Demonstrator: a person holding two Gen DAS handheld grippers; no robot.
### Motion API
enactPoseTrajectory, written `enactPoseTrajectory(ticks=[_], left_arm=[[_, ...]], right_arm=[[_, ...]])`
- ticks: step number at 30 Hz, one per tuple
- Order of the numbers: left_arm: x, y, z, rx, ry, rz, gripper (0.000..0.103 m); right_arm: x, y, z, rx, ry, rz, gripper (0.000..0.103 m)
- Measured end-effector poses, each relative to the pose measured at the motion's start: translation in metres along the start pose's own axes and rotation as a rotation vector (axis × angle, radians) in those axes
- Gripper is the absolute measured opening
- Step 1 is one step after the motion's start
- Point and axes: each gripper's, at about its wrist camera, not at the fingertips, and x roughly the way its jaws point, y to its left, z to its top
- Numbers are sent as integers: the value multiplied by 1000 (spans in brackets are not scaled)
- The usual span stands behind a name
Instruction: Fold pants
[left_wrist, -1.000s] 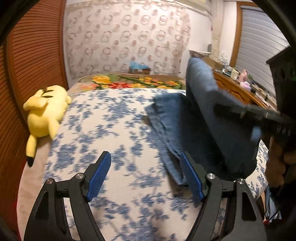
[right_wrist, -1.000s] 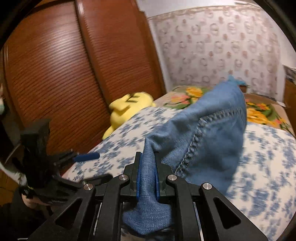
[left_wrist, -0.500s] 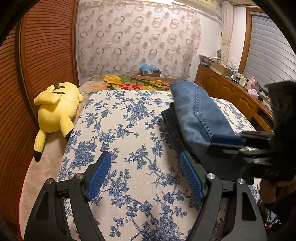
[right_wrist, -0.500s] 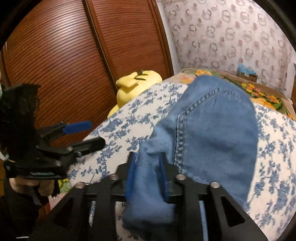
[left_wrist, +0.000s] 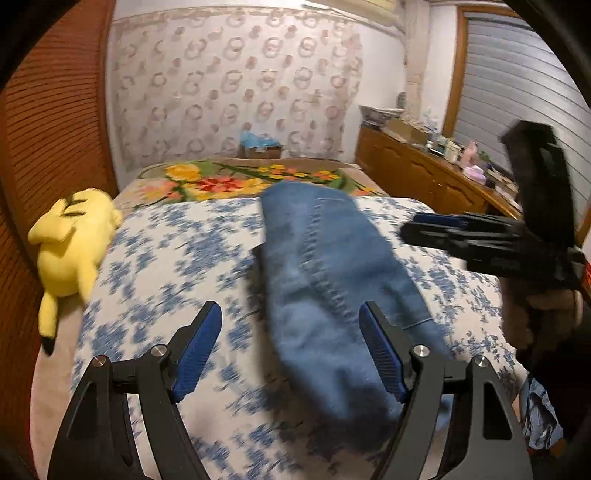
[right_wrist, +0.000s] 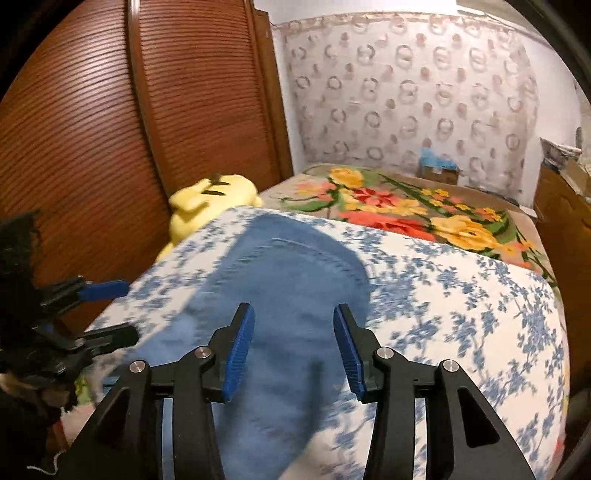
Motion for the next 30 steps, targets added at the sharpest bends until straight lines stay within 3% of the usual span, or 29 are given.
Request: enactPoseTrajectory(ticks=[5,10,19,30], left_arm=[[23,-8,2,33,53,-9,78],[40,0,-5,27,103,27,78],[61,11,-27,3,175,21,78],[72,17,-24,6,185,-6,78]], right_arm=[[16,-7,12,3,36,-21,52],[43,-14,28,2,81,-13,56],[87,-21,29,-16,146,10,73],[107,-33,29,36,166,102,73]])
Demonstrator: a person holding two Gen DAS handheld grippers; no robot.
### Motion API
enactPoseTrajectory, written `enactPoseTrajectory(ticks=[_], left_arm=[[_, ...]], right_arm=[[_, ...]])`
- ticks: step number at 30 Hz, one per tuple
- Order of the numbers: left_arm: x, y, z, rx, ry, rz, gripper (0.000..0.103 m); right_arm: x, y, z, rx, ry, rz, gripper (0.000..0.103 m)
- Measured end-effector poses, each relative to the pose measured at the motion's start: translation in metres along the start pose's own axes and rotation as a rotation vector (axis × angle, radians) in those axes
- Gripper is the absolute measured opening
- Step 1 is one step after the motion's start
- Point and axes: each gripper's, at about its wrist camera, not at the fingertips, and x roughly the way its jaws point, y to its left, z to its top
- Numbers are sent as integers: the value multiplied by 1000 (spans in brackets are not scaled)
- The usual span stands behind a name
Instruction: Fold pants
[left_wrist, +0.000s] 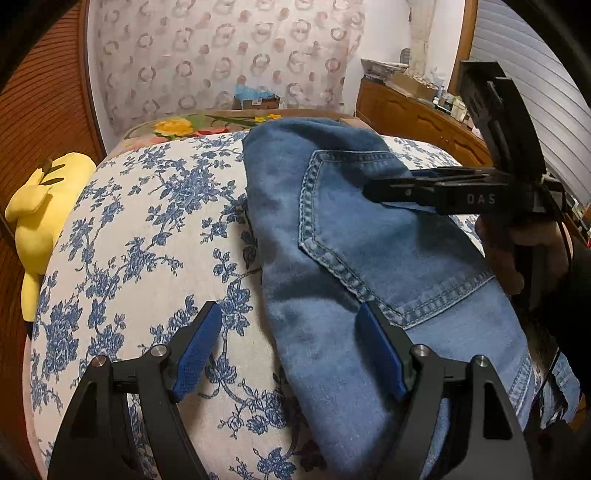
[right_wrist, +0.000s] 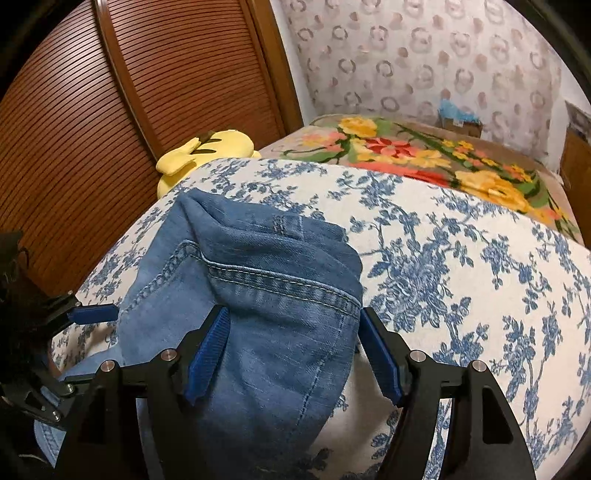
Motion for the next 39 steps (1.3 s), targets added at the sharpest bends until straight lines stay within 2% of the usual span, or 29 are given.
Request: enactPoseTrajectory(ticks=[7,15,18,22,27,34,39], left_arm=[[3,5,5,-10,4,-17,78],[-1,17,10,-28,-19,-24,78],[-6,28,10,-49,-37,-21,78],[-15,50,11,-83,-66,-2,78],[-26,89,13,-140,-98,46,78],[-39,142,26,-211,-129,125,78],[-43,168,41,-232,-151,178,78]], right_arm=[[8,-6,5,8,21,36,71],[8,5,20,-38,-5,70,37],[7,18,30,-80,-33,104,32],[16,45,51,-144,-58,154,29],[50,79,88,-193,-73,202,27],[118,104,145,-176,-80,215,27],[162,100,175,-87,-125,184,27]])
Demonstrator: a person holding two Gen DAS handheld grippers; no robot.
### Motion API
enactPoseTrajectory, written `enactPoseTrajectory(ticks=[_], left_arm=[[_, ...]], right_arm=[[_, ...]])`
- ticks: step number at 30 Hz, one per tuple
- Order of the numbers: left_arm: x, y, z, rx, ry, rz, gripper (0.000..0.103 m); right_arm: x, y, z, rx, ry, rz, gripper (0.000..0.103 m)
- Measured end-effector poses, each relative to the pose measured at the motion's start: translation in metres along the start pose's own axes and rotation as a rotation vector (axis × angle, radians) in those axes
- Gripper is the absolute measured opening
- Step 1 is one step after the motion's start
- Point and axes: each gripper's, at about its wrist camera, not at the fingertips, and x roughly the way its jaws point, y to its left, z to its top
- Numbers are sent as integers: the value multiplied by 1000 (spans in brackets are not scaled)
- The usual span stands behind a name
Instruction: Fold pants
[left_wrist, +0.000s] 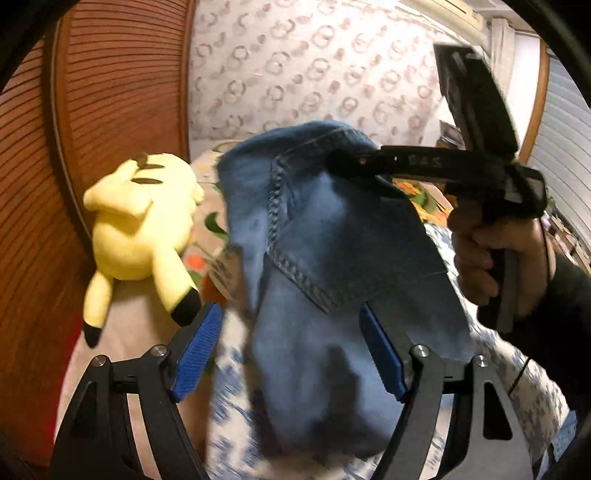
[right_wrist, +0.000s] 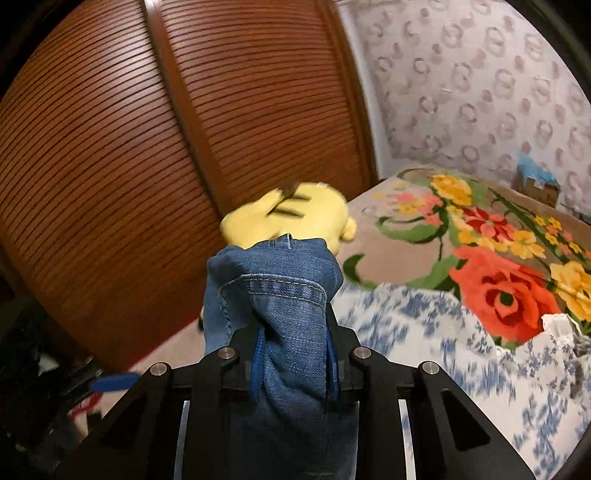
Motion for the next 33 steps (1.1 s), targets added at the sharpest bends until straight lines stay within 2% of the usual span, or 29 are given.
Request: enactPoseTrajectory(ticks=[4,7,10,11,12,14,17,18,22,23,24,26,28,33], left_arm=[[14,7,9,1,6,27,78],[26,15,10,3,21,30,78],[37,18,11,8,40,28,78],[40,18,10,8,48,29,78],[43,19,11,7,53,28,78],[47,19,7,5,69,34,78],[51,21,2,-2,86,39,78],[50,22,-1,-7,88,38,78],[49,23,-6,-19,92,42,78],[49,23,-6,-20,94,44,78],[48,23,-8,-22,95,45,78],[48,24,-9,-27,95,45,78],[49,26,-10,-35,96,50,78],[50,28,-10,-48,96,52,78]], right_arm=[[33,-30,0,148,-20,-85,27],[53,-47,-10,185,-10,-178,32],[64,-55,-20,159,50,-216,38],[65,-55,-21,148,56,-220,44],[64,-55,-21,132,66,-238,45],[66,-53,-15,82,80,-272,46],[59,-44,-9,-3,51,-299,46],[58,-43,-6,-24,37,-292,46],[59,-32,2,-72,30,-170,45],[69,-32,2,-78,50,-158,34],[76,-37,1,-80,76,-164,28],[91,-51,-3,-60,109,-211,28],[107,-66,-7,-20,142,-209,28],[113,-65,-16,-36,137,-235,28]])
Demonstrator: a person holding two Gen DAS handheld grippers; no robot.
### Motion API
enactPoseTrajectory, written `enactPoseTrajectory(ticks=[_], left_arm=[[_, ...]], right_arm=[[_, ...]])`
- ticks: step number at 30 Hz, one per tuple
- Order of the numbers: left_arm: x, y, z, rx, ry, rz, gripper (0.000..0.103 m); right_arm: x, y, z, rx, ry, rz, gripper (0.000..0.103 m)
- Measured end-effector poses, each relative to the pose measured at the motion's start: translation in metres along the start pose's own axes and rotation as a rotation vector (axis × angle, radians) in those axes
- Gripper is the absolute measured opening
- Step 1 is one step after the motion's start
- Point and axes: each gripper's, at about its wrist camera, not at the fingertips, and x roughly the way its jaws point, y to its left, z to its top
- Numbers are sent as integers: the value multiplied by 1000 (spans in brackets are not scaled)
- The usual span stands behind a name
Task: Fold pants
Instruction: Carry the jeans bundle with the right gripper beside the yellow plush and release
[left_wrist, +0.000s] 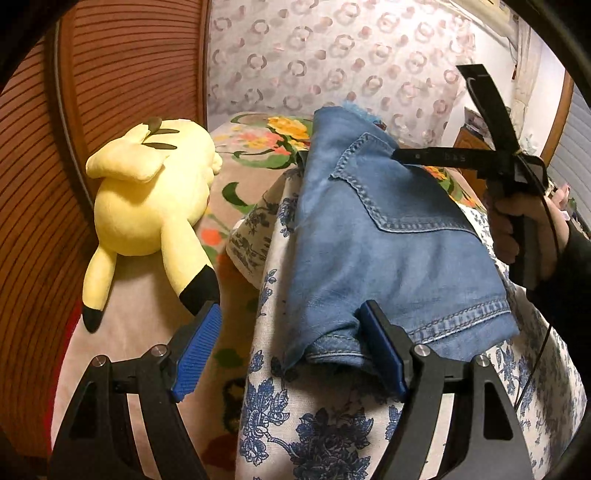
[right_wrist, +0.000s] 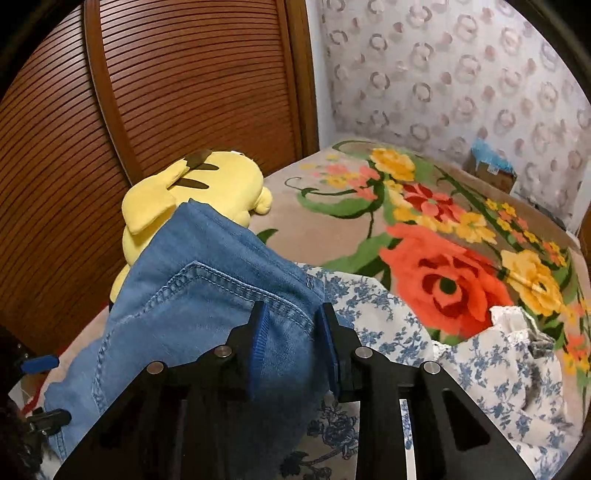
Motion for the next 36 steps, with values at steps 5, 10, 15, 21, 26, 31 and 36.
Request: enactPoseTrajectory(ticks=[5,10,15,21,26,31,36], left_arm=[[-10,-6,3,12,-13,36,78],[-29,-18,8,39,-52,43,78],[-46,-38,10,66,-86,36,78],[-66,-63,8,99,-116,11,78],[-82,-85,3,129,-134,-11,78],[-96,-109,-5,158,-146,-35,78],[-111,-129,-16,180,-163,-68,79]], right_arm=[[-44,10,-5,19,-41,-12,28],[-97,16,-33,22,-70,10,28],[-140,24,-58,9,-102,20,28],[-193,29,-90,1,-130,15,31],[-236,29,-122,12,-142,-13,31],[-281,29,-152,35,-169,-42,31],[-323,31,-182,62,-188,-73,32]])
